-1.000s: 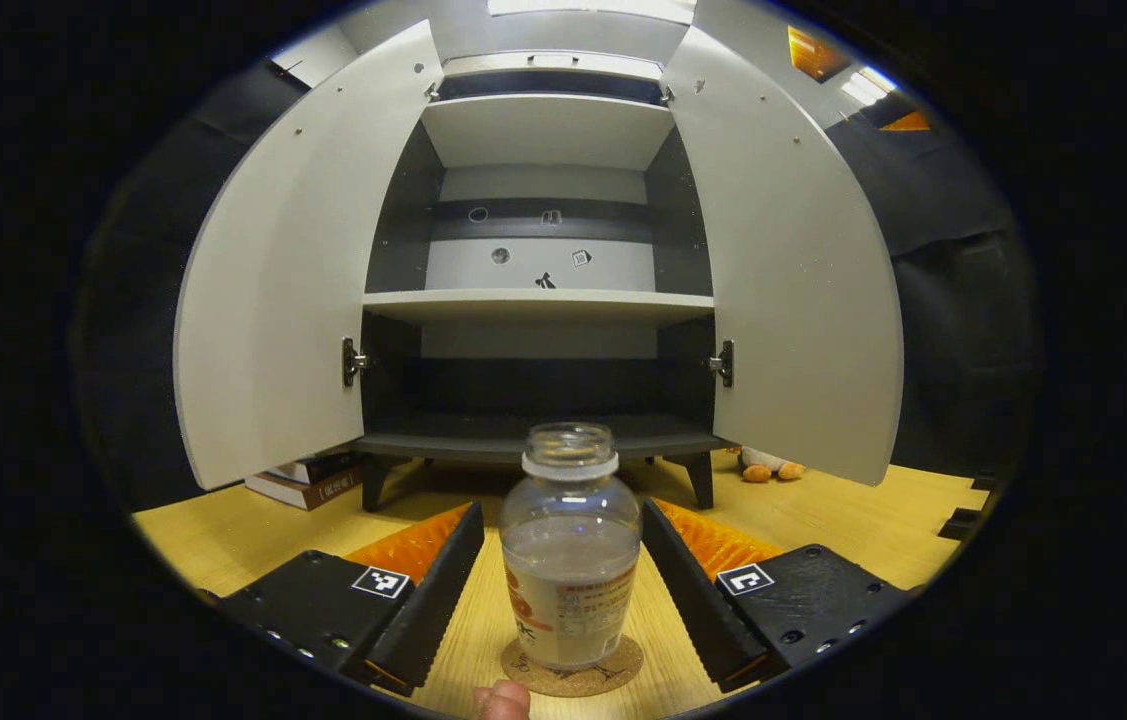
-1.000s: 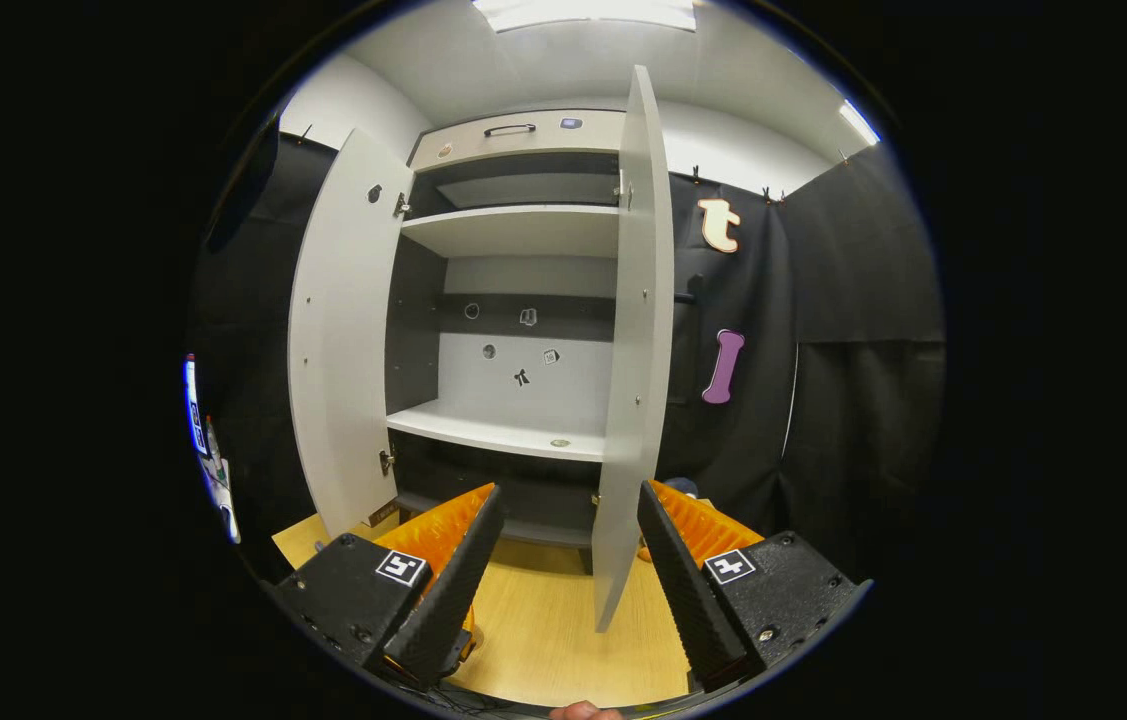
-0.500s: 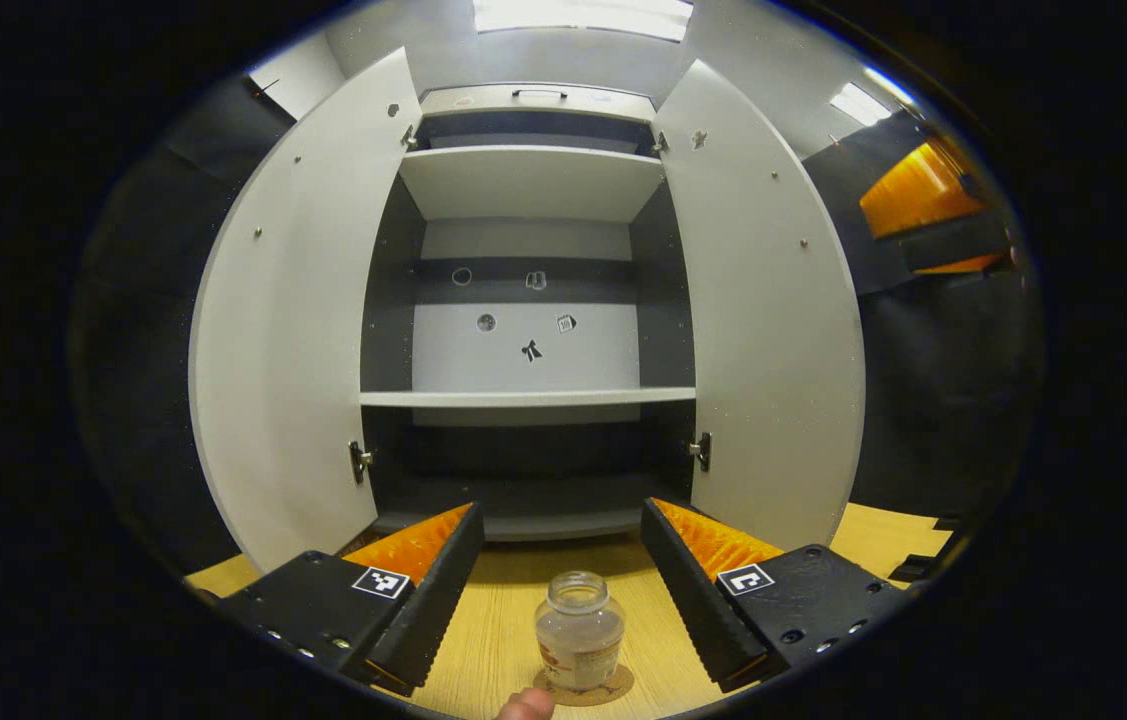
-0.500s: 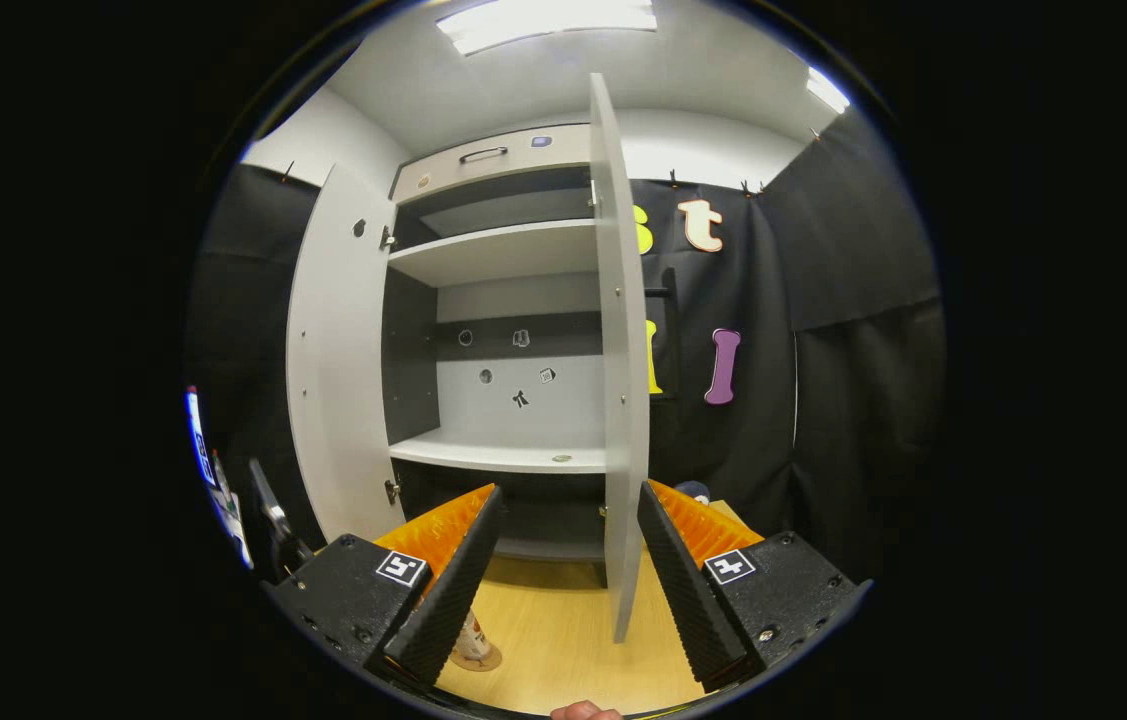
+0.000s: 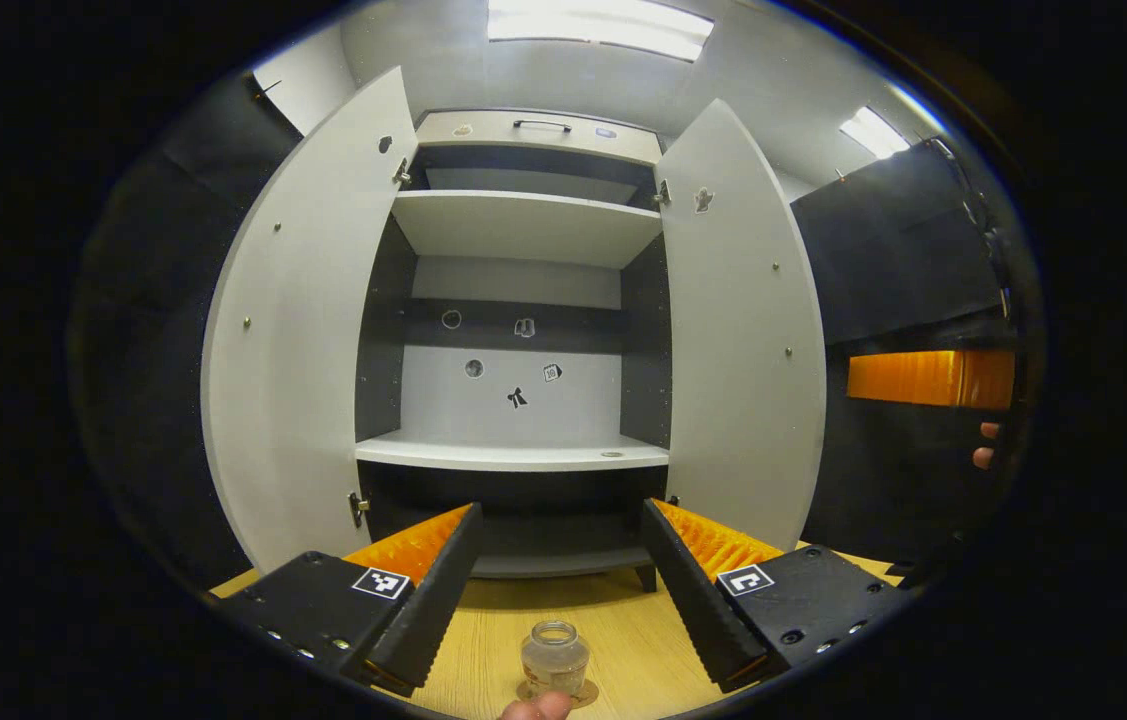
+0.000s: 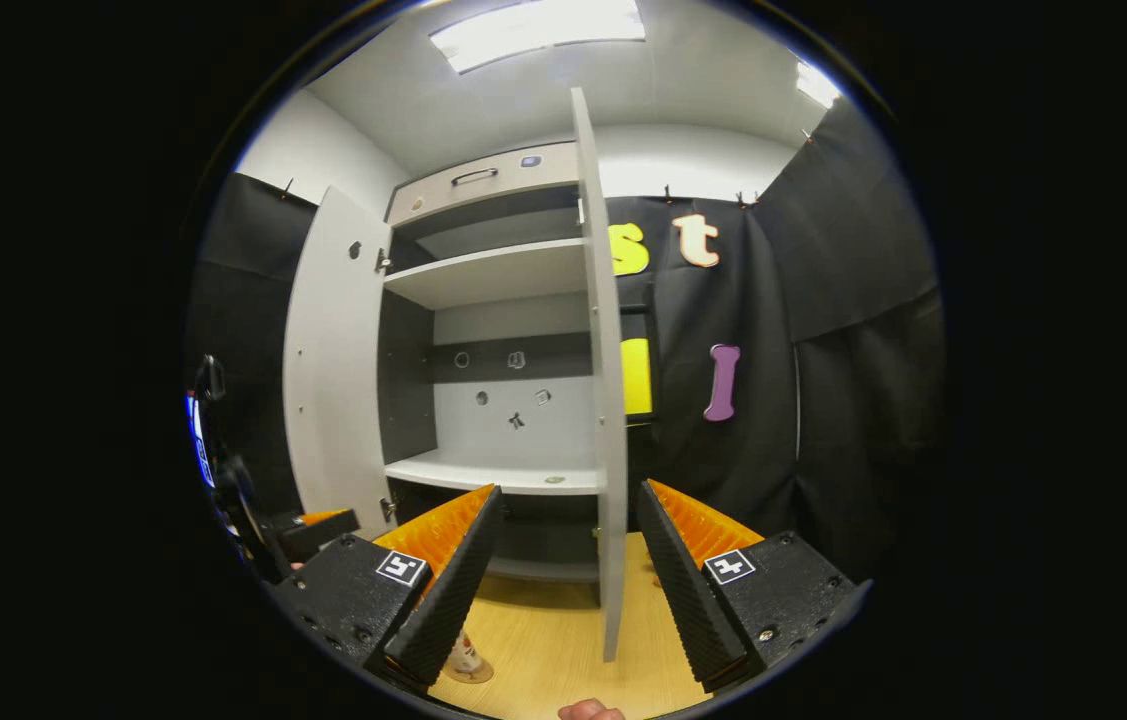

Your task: Grasp the bottle in the cabinet with the left hand and place it on the coaster, then close the right door with the right hand and the left door with the left hand.

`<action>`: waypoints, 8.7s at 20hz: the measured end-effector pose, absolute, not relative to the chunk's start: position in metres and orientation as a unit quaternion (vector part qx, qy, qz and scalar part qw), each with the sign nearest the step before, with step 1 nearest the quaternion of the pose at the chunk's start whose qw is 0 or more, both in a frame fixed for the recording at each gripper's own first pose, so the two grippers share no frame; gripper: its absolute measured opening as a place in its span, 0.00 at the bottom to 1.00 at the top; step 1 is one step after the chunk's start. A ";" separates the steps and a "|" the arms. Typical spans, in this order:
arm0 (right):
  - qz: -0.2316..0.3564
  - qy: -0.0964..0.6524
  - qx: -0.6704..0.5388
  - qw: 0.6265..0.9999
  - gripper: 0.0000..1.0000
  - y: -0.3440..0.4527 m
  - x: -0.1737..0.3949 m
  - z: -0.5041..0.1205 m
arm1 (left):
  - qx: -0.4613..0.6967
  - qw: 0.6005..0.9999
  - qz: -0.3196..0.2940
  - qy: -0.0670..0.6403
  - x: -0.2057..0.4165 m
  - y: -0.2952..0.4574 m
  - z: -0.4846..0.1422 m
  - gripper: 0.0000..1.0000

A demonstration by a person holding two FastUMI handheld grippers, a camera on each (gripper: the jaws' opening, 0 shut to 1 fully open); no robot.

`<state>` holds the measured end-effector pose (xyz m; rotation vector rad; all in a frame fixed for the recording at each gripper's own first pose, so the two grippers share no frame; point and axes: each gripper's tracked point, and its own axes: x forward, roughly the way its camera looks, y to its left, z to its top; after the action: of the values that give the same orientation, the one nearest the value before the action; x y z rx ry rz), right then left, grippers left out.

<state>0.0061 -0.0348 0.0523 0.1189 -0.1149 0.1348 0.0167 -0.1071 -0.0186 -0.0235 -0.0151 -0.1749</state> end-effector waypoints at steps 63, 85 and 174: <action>0.091 -0.049 0.012 0.995 0.83 0.009 0.076 0.054 | 0.009 0.999 0.037 -0.010 -0.021 0.008 0.009 0.95; -0.010 -0.044 0.039 0.998 0.83 -0.069 0.006 0.007 | -0.007 0.966 0.256 -0.035 0.042 0.260 0.090 0.95; 0.019 -0.010 0.063 0.998 0.83 -0.044 0.001 -0.001 | 0.040 0.999 0.023 -0.027 -0.002 -0.016 0.002 0.95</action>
<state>0.0010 -0.0436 -0.0009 0.1259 -0.0201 0.0373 -0.0017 -0.0161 0.0019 0.0805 -0.0534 0.0469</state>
